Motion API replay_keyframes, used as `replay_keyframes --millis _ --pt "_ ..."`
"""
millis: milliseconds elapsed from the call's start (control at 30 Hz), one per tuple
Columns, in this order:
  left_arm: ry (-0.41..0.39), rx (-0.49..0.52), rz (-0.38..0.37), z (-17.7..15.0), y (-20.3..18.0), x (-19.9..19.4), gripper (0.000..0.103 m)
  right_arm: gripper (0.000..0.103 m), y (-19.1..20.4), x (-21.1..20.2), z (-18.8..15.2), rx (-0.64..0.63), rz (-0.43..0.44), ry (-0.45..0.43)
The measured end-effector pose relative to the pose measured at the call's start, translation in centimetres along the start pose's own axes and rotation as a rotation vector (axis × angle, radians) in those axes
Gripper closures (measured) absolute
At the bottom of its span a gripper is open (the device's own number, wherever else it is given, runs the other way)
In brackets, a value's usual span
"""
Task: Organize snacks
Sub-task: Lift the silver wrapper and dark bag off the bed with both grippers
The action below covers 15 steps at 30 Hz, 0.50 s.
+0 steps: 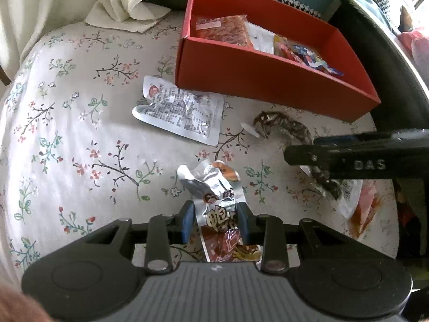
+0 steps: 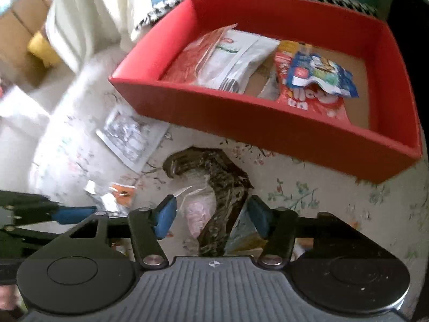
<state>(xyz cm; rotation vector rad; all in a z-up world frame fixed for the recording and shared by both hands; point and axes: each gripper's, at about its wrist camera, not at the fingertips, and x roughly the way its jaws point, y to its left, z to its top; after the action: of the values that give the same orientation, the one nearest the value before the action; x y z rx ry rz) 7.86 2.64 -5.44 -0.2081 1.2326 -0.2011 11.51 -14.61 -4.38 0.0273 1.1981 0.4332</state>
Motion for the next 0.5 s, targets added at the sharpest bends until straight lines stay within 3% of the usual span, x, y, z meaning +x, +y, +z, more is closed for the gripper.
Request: replay_keyframes --millis 67,167,233,367,433,467,500 --pt "-0.013 -0.008 -0.013 0.2 0.1 -0.5 0.076 0.040 -0.3 -0.3 -0.3 0.016 0.018 -0.007" --pt "-0.046 -0.011 -0.031 0.7 0.1 -1.4 0.076 0.054 -0.5 -1.3 0.0 0.058 0.067 -0.038" --pt "-0.060 -0.012 -0.031 0.9 0.1 -1.8 0.076 0.054 -0.4 -1.6 0.1 0.037 0.034 -0.051" --pt "-0.024 -0.014 -0.017 0.3 0.4 -1.0 0.075 0.046 0.4 -1.0 -0.2 -0.035 -0.016 -0.029" --pt "0.009 -0.014 -0.006 -0.2 0.5 -0.5 0.065 0.033 1.2 -0.5 -0.2 -0.107 -0.077 -0.009" --pt "0.016 -0.011 0.013 -0.6 0.3 -0.4 0.056 0.024 1.6 -0.4 -0.3 -0.149 -0.110 -0.008" --pt "0.015 0.006 0.039 -1.0 -0.1 -0.2 0.049 0.022 2.1 -0.2 -0.4 -0.195 -0.124 -0.006"
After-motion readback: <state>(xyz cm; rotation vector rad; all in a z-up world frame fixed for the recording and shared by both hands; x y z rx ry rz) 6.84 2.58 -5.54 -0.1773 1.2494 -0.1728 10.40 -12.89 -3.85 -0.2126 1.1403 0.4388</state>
